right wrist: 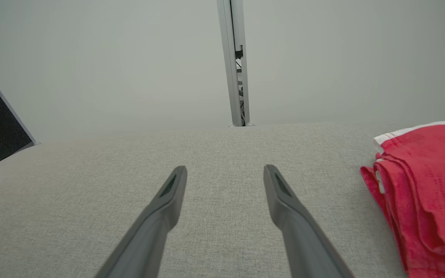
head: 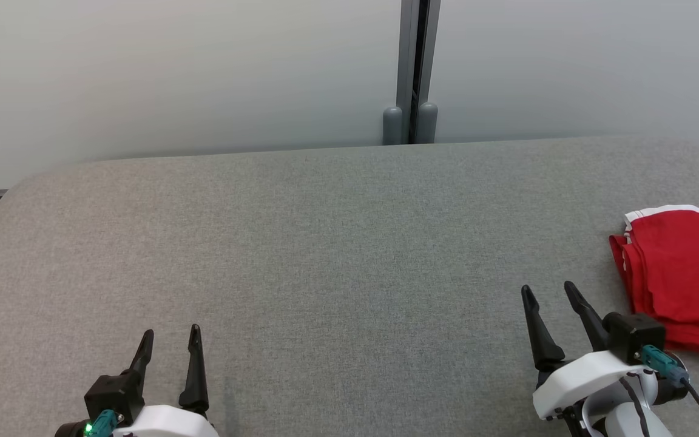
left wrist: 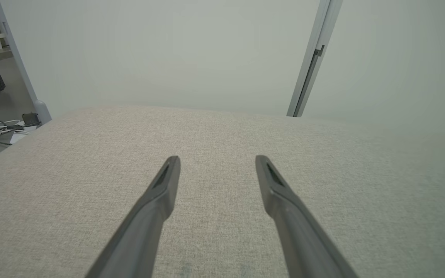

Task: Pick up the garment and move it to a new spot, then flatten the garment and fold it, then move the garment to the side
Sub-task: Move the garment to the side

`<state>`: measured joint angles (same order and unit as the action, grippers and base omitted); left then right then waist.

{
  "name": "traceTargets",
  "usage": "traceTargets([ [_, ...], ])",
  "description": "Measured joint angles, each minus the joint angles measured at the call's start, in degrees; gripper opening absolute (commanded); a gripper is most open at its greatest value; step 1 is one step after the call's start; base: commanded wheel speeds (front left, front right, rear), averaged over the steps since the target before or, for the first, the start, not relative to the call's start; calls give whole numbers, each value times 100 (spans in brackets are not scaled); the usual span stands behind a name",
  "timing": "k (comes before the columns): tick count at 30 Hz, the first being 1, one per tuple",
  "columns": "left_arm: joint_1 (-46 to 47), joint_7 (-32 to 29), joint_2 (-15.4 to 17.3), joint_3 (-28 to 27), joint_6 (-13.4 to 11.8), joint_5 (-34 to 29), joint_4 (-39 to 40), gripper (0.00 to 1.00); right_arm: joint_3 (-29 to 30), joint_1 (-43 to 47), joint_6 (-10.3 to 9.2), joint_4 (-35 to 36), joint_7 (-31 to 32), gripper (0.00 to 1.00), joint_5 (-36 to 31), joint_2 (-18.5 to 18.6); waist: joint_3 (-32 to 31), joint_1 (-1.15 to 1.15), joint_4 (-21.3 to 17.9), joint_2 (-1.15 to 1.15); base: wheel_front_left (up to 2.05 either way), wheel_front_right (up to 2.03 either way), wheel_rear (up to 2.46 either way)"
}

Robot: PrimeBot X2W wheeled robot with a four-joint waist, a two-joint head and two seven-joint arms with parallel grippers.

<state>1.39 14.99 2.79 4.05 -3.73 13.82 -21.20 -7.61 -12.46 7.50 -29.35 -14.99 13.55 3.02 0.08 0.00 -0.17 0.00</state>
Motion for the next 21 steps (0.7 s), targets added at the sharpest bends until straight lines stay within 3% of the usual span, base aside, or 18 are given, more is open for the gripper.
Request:
traceTargets([
  [6, -14, 0, 0, -65, 0, 35, 2, 100, 69, 49, 0, -30, 0, 100, -319, -22, -114, 0, -14, 0, 0, 0, 0],
  [21, -85, 0, 0, -79, 45, 23, -166, 100, 8, 157, -1, -107, 0, 100, -381, -22, -2, 0, -26, 0, 0, 0, 0],
])
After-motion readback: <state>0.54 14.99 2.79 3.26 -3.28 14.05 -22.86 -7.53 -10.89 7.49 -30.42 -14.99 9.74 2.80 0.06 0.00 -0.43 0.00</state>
